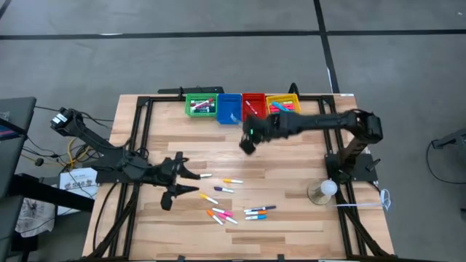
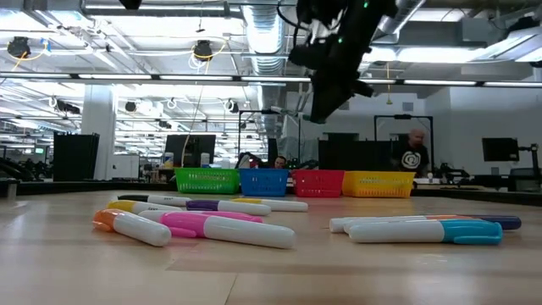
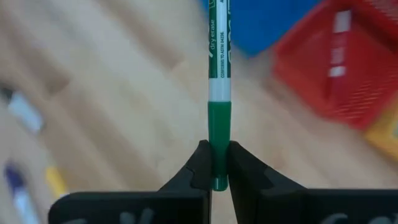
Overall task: Pick & Place Markers
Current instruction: Put the small green marker pen into the red bin
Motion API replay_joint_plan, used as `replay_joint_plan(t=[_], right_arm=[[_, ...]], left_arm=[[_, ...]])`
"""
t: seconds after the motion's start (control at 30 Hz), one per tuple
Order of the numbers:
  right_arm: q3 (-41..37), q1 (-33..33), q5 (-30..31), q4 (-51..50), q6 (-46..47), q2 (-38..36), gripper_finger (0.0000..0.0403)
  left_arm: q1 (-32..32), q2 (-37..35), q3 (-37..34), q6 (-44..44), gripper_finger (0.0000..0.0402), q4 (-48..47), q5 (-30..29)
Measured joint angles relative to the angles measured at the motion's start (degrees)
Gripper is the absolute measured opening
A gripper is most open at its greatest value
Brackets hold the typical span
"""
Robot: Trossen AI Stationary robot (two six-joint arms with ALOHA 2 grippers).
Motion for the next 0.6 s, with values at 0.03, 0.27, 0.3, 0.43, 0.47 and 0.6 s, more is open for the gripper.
replay_joint_plan(t=[0.03, 0.27, 0.3, 0.43, 0.47, 0.6], right_arm=[[0.2, -2.1, -0.1, -0.1, 0.3, 0.0, 0.0018], [0.7, -13.9, -2.1, -0.2, 0.4, 0.7, 0.0024], [0.7, -15.0, -2.9, -0.2, 0.2, 1.0, 0.0026], [0.7, -17.9, -5.1, 0.2, -0.1, 2.4, 0.0027], [0.7, -18.3, -5.1, 0.2, -0.1, 2.9, 0.0025], [0.7, -18.9, -5.1, 0.9, -1.5, 4.1, 0.0027]], left_arm=[[0.0, -0.2, 0.0, 0.4, 0.0163, 0.0, -0.7], [0.0, -0.1, 0.0, 1.5, 0.0163, -0.9, -5.1], [0.0, -0.1, 0.0, 1.9, 0.0163, -0.9, -5.1], [0.1, -0.3, 0.0, 2.1, 0.0163, -1.6, -5.9], [0.3, -0.3, 0.0, 2.1, 0.0163, -1.8, -5.9], [1.5, -0.6, 0.0, 1.8, 0.0163, -2.6, -5.8]])
